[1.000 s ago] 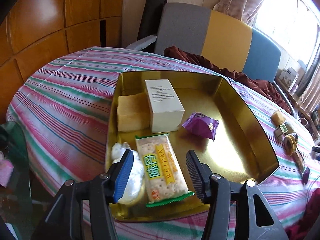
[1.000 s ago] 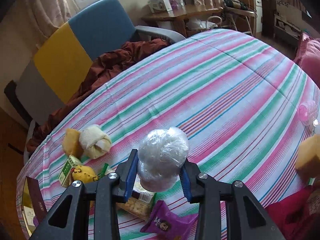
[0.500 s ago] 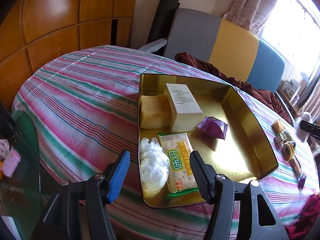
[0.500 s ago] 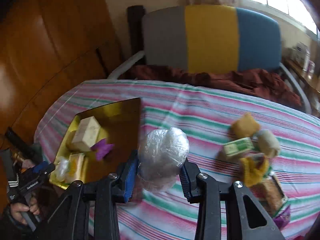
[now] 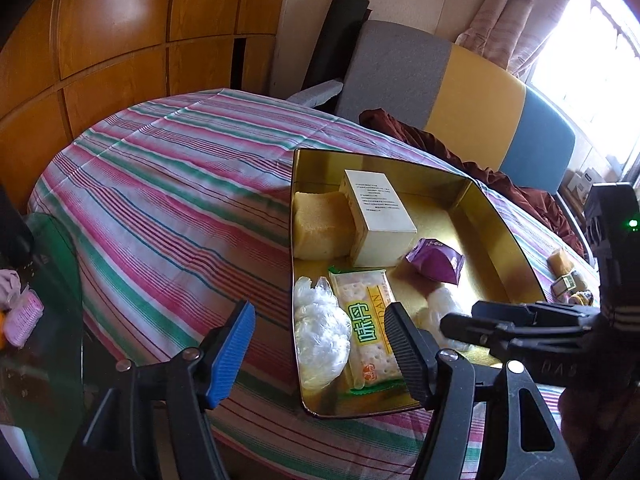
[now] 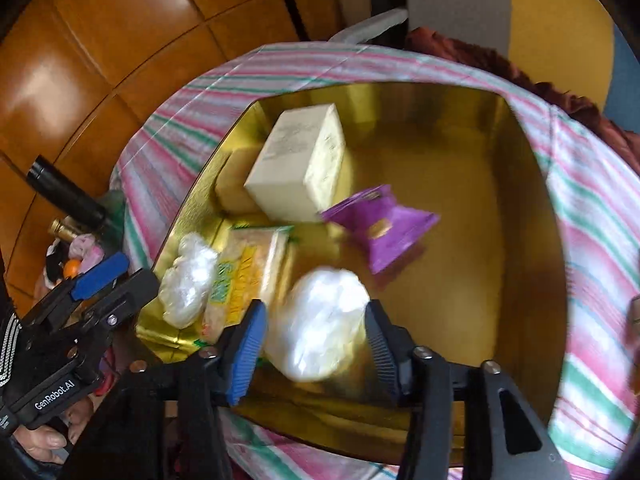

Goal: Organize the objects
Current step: 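Carry both items over the gold tray and release the packet and ball, then withdraw both grippers from the tray back toward the remaining items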

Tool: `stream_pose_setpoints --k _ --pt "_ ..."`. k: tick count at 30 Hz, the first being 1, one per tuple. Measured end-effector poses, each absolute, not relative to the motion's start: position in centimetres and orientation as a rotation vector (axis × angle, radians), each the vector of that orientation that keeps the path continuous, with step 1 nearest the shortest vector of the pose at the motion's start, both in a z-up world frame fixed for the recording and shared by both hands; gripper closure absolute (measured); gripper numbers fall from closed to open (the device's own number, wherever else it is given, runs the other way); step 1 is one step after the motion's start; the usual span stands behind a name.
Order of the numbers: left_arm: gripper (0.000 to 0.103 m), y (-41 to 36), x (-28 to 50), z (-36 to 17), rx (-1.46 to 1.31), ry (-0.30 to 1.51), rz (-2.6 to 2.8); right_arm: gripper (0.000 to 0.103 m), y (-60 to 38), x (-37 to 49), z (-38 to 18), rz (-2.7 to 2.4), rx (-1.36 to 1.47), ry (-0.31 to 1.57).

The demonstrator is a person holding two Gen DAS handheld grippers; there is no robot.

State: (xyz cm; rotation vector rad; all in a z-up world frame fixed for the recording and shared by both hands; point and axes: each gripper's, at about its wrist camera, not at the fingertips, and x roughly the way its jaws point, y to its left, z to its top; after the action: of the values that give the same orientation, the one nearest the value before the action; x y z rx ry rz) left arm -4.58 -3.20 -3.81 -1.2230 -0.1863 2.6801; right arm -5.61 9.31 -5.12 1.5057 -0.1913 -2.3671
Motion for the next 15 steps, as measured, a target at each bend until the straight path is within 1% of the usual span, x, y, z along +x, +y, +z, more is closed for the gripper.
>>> stream_pose_setpoints --k 1,2,8,11,15 --pt "0.035 -3.2 -4.5 -3.8 -1.226 -0.189 2.684 0.037 9.2 -5.5 -5.4 -2.354 1.507 -0.199" --pt "0.035 -3.2 -4.5 -3.8 -1.224 -0.189 2.688 0.035 9.2 -5.3 -5.5 -2.349 1.507 -0.205" --pt "0.034 -2.9 -4.3 -3.8 -1.213 -0.167 2.694 0.034 11.5 -3.8 -3.9 -2.414 1.449 -0.273" --pt "0.034 -2.5 -4.2 -3.8 -1.209 -0.149 2.69 0.029 12.9 -2.8 -2.6 -2.473 1.409 -0.299" --pt "0.033 -1.9 -3.7 -3.3 -1.179 -0.111 2.699 0.028 15.0 -1.5 -1.3 -2.562 1.38 -0.323"
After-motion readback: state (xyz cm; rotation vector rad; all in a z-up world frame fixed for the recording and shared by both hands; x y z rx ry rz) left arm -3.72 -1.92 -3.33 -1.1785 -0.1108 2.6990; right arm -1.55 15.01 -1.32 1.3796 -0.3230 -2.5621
